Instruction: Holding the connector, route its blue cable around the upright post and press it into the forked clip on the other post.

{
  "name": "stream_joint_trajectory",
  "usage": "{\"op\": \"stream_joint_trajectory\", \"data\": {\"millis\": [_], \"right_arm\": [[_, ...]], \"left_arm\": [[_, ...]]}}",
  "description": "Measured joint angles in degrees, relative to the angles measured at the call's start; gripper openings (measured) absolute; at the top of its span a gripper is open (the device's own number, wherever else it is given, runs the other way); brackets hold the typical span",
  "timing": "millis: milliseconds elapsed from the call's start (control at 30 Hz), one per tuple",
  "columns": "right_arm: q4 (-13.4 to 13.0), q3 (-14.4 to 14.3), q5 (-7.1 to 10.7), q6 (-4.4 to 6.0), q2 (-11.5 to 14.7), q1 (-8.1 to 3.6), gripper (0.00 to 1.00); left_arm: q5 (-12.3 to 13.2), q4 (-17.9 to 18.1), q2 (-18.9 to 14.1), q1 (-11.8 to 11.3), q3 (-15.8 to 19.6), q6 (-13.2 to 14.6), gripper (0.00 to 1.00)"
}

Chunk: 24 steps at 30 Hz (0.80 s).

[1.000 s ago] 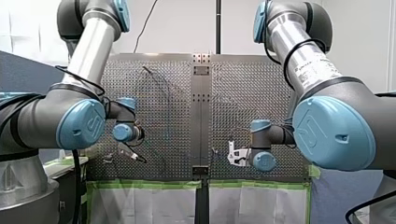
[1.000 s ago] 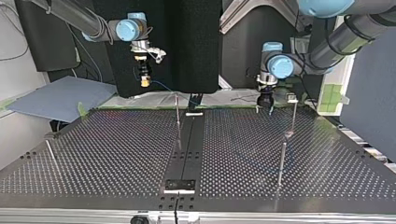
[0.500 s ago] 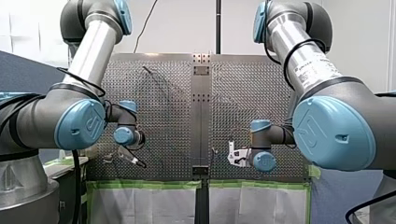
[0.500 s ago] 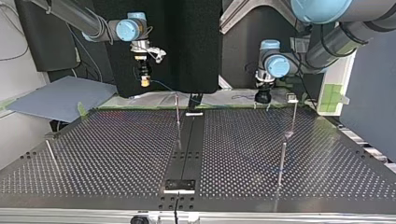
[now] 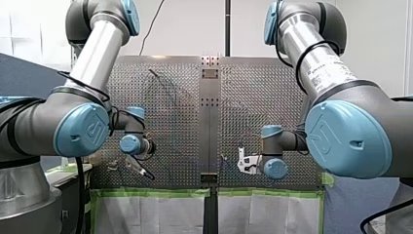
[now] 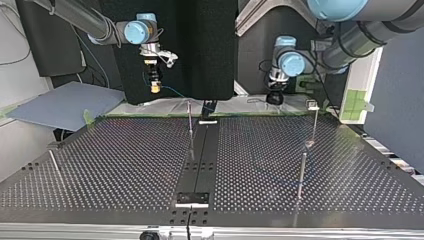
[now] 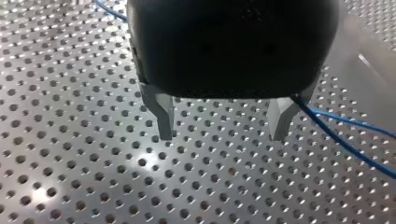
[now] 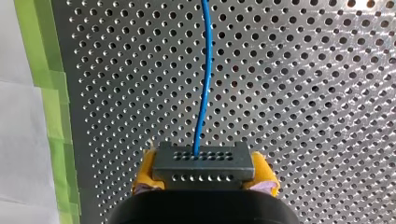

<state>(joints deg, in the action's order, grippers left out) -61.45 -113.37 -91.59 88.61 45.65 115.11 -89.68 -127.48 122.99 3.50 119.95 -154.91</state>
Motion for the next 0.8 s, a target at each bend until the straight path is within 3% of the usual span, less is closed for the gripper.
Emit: {"op": "stream_joint_trajectory", "data": {"millis": [333,500,800], "right_arm": [[0.01,-0.01,0.0,0.0,0.02,0.02,0.0],[0.06,0.01,-0.03,0.0,0.02,0.03,0.0],[0.18,0.03,-0.18,0.0,0.02,0.0,0.0]], "left_arm": [[0.72,0.62,0.31,1.76,0.26,0.48,1.0],[2.56,1.08,2.37,2.98,-0.69,0.88,1.0],[2.87,0.28,7.08,3.79,-1.02,3.22,1.0]]}}
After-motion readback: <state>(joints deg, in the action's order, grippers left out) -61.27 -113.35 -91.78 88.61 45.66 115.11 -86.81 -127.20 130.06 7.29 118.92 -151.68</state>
